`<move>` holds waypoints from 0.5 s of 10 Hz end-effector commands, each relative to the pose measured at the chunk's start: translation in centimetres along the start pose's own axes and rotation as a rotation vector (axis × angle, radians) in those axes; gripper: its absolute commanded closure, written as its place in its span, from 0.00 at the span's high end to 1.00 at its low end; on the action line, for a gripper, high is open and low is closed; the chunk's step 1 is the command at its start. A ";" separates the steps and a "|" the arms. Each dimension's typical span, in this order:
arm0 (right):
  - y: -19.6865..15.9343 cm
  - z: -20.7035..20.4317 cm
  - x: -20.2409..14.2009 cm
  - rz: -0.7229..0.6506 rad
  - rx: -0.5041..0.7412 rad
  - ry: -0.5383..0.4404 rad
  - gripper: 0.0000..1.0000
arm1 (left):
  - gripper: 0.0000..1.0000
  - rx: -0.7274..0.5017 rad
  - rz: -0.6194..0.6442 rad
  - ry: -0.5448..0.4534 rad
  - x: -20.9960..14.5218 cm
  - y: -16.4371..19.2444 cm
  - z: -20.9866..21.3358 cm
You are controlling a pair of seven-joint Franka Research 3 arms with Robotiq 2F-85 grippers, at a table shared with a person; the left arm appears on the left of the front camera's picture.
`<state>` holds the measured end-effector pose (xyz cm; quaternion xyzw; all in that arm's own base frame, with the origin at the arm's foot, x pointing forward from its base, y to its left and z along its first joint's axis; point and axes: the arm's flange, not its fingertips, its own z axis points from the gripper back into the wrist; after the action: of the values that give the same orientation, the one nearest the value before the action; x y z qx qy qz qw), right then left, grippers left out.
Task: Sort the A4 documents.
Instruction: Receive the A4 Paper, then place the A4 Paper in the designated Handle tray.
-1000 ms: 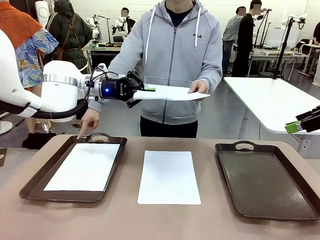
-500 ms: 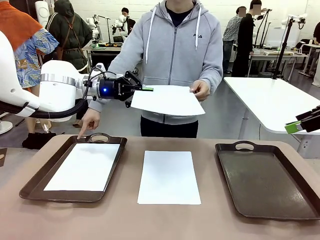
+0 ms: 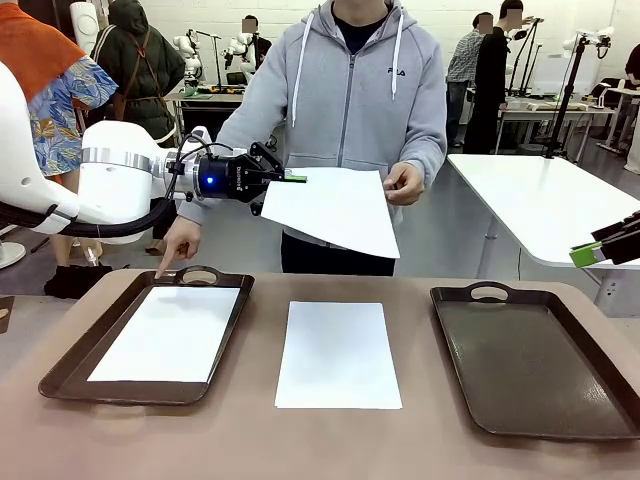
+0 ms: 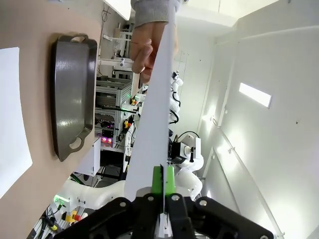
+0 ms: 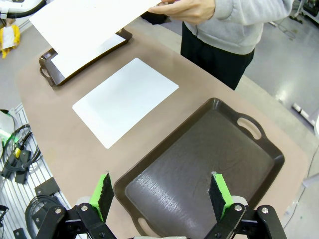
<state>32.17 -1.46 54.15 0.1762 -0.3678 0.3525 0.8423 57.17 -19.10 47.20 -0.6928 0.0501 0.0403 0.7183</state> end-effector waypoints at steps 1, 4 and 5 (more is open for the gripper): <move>-0.1 -0.3 0.0 -0.002 0.015 -0.006 1.00 | 0.00 0.003 0.006 -0.008 0.1 0.0 0.1; -0.1 -0.3 0.0 -0.002 0.015 -0.006 1.00 | 0.00 0.003 0.006 -0.008 0.1 0.0 0.1; -0.1 -0.3 0.0 -0.002 0.015 -0.006 1.00 | 0.00 0.003 0.006 -0.008 0.1 0.0 0.1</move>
<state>32.17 -1.46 54.15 0.1762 -0.3678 0.3525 0.8423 57.17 -19.10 47.20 -0.6928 0.0501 0.0404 0.7183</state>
